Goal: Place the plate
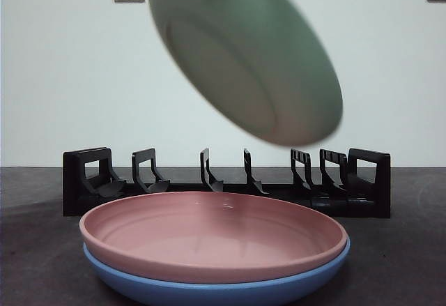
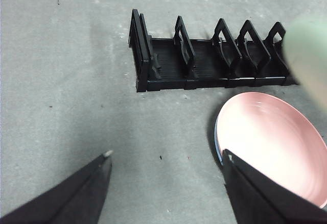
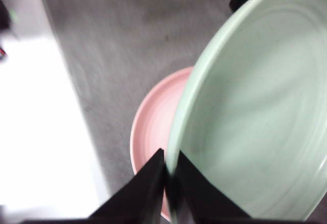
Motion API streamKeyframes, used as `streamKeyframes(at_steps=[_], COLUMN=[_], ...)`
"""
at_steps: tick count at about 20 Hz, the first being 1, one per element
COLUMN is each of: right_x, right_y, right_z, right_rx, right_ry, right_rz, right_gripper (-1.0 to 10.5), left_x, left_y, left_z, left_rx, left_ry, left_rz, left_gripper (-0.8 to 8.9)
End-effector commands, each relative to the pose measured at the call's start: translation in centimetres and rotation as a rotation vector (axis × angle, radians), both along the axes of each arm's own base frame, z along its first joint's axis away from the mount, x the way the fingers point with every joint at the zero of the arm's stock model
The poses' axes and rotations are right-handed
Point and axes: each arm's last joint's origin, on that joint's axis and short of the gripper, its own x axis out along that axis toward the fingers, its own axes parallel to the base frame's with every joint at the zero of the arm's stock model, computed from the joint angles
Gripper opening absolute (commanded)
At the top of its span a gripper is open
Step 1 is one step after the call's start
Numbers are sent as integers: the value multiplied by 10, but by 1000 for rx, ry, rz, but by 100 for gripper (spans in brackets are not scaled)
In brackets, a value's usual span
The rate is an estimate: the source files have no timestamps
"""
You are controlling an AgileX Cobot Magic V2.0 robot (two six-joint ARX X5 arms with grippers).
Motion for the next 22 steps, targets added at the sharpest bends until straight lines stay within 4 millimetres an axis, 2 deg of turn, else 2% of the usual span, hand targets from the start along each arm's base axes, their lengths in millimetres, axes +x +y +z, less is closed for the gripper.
streamKeyframes(at_steps=[1, 4, 13, 18, 20, 22], right_x=[-10, -17, -21, -22, -22, -22], right_y=[11, 21, 52, 56, 56, 56], right_z=[-20, -44, -93, -102, -102, -102], right_rx=[-56, -128, -292, -300, -285, -278], right_ry=[-65, -69, -8, 59, 92, 101], right_rz=[10, 32, 70, 71, 55, 45], right_gripper=[9, 9, 9, 30, 134, 149], left_x=[0, 0, 0, 0, 0, 0], left_y=[0, 0, 0, 0, 0, 0], left_z=[3, 3, 3, 3, 3, 3], left_rx=[-7, -15, -28, -28, -27, -27], left_ry=[-13, -10, -6, -5, -5, -5], left_rz=[5, 10, 18, 18, 18, 18], left_gripper=[341, 341, 342, 342, 342, 342])
